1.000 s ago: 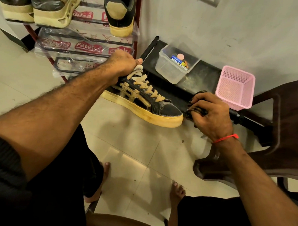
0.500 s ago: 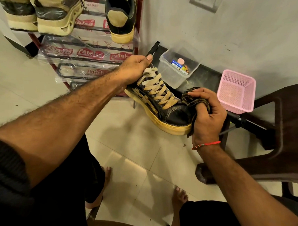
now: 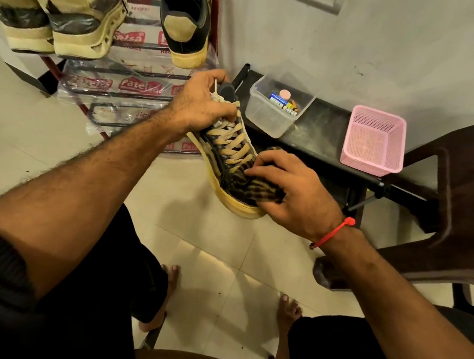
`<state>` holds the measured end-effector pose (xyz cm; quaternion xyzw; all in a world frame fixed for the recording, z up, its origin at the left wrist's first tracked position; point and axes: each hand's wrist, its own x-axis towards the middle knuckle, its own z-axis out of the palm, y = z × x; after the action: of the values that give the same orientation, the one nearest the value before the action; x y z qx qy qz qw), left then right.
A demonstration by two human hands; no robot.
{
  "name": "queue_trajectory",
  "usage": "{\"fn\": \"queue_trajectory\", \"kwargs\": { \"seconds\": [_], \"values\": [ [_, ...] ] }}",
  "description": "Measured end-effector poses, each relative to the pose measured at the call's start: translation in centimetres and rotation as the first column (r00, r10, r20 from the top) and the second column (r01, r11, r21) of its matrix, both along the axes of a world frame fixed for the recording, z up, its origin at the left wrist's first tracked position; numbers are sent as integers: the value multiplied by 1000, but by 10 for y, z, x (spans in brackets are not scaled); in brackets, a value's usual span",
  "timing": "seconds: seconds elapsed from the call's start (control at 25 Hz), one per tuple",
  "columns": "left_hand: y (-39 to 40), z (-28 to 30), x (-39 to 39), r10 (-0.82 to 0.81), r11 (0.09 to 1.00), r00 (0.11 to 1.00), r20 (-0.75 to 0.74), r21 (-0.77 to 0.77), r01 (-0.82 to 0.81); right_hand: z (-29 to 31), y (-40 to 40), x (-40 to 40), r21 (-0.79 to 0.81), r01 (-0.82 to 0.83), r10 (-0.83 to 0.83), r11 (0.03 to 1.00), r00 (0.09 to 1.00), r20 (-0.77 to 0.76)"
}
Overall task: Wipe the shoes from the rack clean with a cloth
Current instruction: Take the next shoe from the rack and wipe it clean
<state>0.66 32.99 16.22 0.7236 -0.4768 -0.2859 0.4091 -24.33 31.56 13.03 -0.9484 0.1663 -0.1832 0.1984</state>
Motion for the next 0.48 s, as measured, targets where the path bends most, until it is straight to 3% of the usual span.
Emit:
{"fn": "queue_trajectory", "kwargs": {
  "seconds": [0.08,0.24,0.4,0.48],
  "values": [
    [4,-3,2,8,1000,1000,27,-3,-8,1,-5,-3,-26,-40,37,999,995,-94],
    [0,-5,-3,78,994,997,-1,-77,-78,5,-24,-9,-19,179,-180,984,978,-103],
    [-3,-7,-9,67,993,997,29,-104,-64,2,-3,-1,-60,50,-57,997,991,-121],
    [-4,-8,-11,59,991,998,20,-125,-56,3,-21,-3,-55,191,-197,980,972,-126]
  ]
}}
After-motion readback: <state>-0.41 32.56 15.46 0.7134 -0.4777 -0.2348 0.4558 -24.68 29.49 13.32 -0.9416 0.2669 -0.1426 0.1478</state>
